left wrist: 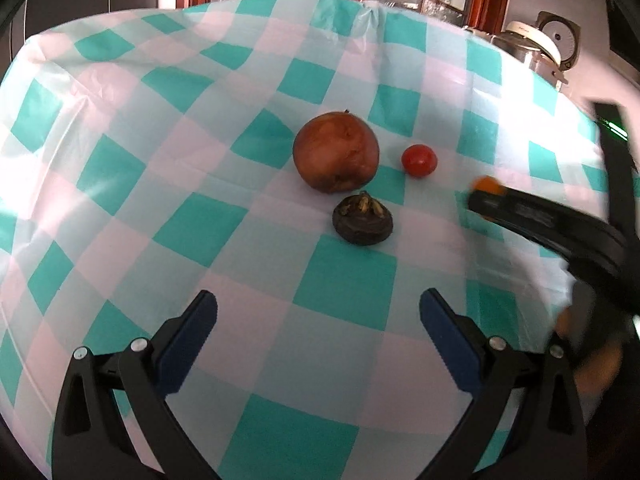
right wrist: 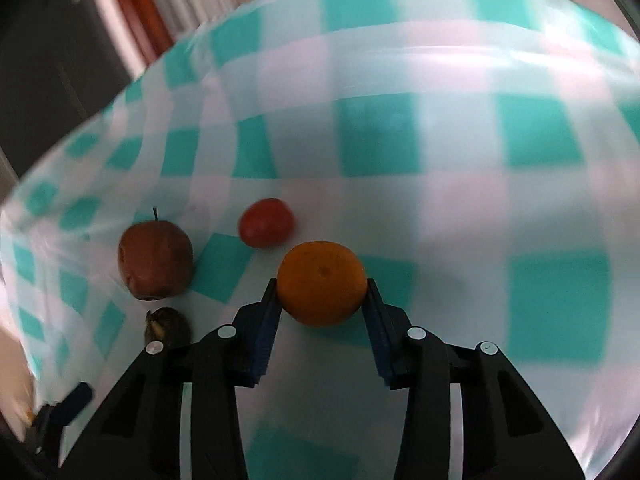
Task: Organize fruits
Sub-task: 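Grasp the small orange tomato with the right tool while the left tool grasps the dark fruit, then carry the orange tomato and dark fruit over to the white box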
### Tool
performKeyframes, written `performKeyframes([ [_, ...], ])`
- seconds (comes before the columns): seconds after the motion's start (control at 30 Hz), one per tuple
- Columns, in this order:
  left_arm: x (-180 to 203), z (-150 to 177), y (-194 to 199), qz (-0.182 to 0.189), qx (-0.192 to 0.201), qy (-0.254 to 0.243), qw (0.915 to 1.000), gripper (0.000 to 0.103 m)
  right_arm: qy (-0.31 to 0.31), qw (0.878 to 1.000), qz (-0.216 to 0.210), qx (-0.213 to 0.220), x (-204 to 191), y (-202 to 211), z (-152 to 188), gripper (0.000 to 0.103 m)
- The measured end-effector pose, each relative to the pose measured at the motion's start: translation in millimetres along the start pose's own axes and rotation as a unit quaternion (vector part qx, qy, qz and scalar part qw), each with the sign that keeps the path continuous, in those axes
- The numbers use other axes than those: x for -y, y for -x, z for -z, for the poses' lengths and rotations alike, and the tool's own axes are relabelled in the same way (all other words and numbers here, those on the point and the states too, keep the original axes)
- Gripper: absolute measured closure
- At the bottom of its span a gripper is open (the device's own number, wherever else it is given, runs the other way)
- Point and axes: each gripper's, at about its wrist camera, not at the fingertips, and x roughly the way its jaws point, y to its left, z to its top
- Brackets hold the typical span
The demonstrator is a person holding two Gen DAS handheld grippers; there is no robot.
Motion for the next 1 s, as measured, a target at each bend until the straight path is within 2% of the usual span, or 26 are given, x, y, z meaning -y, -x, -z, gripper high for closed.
performKeyframes([
  [0.17,-1,-20,-23,-0.003,-0.018,0.01,0.9998,0.002,-0.038,0.999,-0.013,0.015,10,11,5,0.062],
  [0.27,9,-32,-35,-0.002,-0.021,-0.007,0.9997,0.002,-0.044,0.999,-0.022,0.014,13,15,7,0.062],
  [0.33,18,-36,-41,0.003,-0.025,-0.025,0.9994,0.007,-0.042,0.999,-0.026,0.014,14,18,9,0.062],
  [0.43,30,-44,-53,0.003,-0.033,-0.042,0.9985,0.029,-0.045,0.998,-0.029,0.017,16,19,8,0.062],
  [0.5,35,-45,-53,-0.004,-0.028,-0.052,0.9982,0.054,-0.046,0.998,-0.033,0.019,14,15,7,0.062],
  [0.53,36,-44,-51,0.003,-0.026,-0.056,0.9981,0.06,-0.048,0.998,-0.034,0.02,14,14,7,0.062],
  [0.7,25,-39,-32,0.026,0.004,-0.035,0.999,0.06,-0.048,0.998,-0.04,0.021,14,14,6,0.062],
  [1.0,8,-12,11,0.035,0.05,0.005,0.9981,0.06,-0.045,0.998,-0.043,0.017,11,14,6,0.062],
])
